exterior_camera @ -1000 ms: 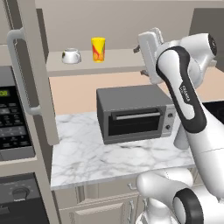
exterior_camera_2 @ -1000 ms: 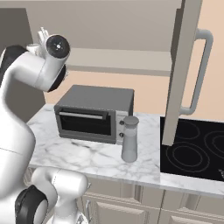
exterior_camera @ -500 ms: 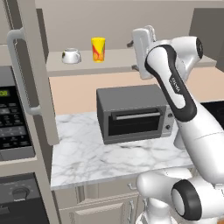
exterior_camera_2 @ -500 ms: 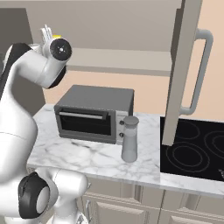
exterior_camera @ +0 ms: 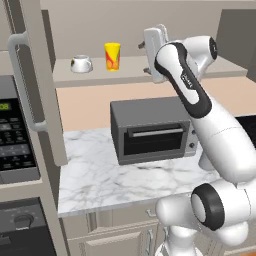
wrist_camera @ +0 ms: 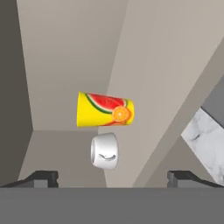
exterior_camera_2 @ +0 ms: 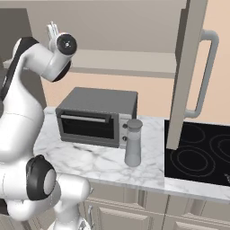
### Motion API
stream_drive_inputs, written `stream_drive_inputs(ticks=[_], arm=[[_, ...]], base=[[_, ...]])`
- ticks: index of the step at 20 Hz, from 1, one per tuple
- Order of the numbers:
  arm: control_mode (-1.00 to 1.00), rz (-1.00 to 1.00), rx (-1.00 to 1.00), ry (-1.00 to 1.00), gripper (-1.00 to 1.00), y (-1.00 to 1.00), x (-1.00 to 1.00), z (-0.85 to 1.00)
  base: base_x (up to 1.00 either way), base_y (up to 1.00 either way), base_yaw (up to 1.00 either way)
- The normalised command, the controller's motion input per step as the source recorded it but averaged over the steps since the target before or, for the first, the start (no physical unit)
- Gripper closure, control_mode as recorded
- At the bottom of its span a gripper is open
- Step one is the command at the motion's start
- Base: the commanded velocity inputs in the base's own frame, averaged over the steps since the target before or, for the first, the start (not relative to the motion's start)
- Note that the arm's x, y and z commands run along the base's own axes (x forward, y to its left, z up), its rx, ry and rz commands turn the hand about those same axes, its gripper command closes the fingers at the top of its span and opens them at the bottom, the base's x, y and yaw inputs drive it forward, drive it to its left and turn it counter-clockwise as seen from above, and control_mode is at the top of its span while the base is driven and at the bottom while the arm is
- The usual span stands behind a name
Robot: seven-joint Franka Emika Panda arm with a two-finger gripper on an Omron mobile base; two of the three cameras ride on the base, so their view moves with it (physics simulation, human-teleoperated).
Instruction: There is a tray on the dining counter. Grab the cup, mug, and pitcher and place them on the tray. The pitcher may be placed next to the tray if it cannot fit the tray.
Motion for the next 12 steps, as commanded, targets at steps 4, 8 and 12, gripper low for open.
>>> stream_drive_inputs(ticks=[4,8,12], arm=[[-1.00,0.00,0.00,0.00,-1.00,0.07,0.46,0.00],[-1.00,0.00,0.00,0.00,-1.00,0.14,0.42,0.00],[-1.00,0.00,0.00,0.00,-1.00,0.19,0.38,0.00]], base=[[0.00,0.00,0.00],[0.00,0.00,0.00],[0.00,0.00,0.00]])
